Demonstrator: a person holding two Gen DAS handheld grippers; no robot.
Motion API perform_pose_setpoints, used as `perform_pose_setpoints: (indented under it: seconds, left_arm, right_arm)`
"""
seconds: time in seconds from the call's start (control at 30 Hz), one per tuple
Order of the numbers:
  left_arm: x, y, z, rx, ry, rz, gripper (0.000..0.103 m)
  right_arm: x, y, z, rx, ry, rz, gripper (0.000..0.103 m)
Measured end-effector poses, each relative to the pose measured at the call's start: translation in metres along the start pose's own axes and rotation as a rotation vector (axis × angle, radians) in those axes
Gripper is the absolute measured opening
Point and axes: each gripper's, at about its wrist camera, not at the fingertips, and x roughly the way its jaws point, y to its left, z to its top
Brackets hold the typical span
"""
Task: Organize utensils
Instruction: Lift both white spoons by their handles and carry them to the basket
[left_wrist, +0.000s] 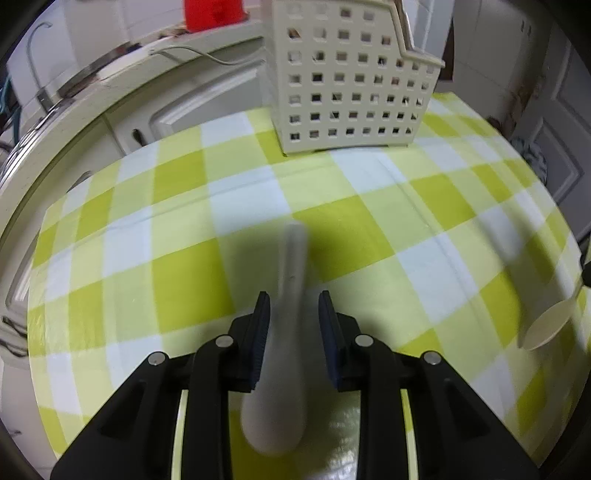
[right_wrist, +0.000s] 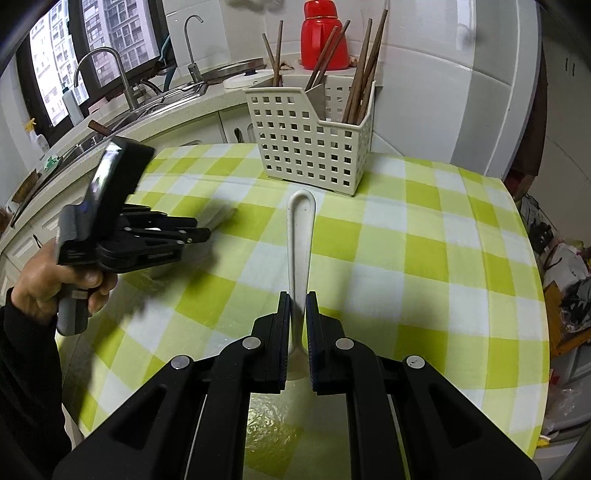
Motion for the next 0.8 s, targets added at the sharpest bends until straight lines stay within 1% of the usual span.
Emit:
perform_pose_setpoints:
  seconds: [0.13,0.17,0.23,0.3,0.37,0.47,0.6,0.67,0.73,0.8]
  left_arm:
    - [0.009,0.004,0.01,-0.001,0.005,0.0,0.028]
    - [0.011,0.004,0.012,0.002,0.007,-0.006,0.026]
    - [0.013,0.006,0.017,0.007,0.013,0.0,0.016]
    - [0.012,0.007,0.02,0.0,0.021,-0.009,0.015]
    - [0.005,0.008,0.021,-0.014,0.004,-0.018,0.015]
    - [-0.016,0.009,0.018,-0.037,-0.048,-0.022,0.015]
    - [-0.057,0.008,0.011,-0.074,-0.146,-0.035,0.015]
    - [-0.073,0.007,0.007,-0.085,-0.182,-0.03,0.015]
    - [-0.087,0.006,0.002,-0.09,-0.21,-0.029,0.015]
    - [-0.092,0.006,-0.003,-0.097,-0.224,-0.019,0.015]
  right_arm:
    - [0.003,-0.002,0.002,0.004,0.003,0.003,0.009]
    - [0.004,-0.002,0.003,0.004,0.004,0.003,0.009]
    - [0.006,-0.003,0.004,0.004,0.006,0.005,0.009]
    - [0.007,-0.003,0.005,0.007,0.006,0.006,0.009]
    - [0.007,-0.003,0.006,0.008,0.005,0.005,0.009]
    - [0.007,-0.004,0.007,0.012,0.0,0.003,0.009]
    - [0.004,-0.002,0.009,0.006,-0.01,0.001,0.009]
    - [0.002,-0.002,0.011,0.006,-0.018,-0.002,0.009]
    - [-0.001,-0.001,0.011,0.002,-0.028,-0.005,0.009]
    - [-0.003,0.001,0.011,0.0,-0.034,-0.007,0.009]
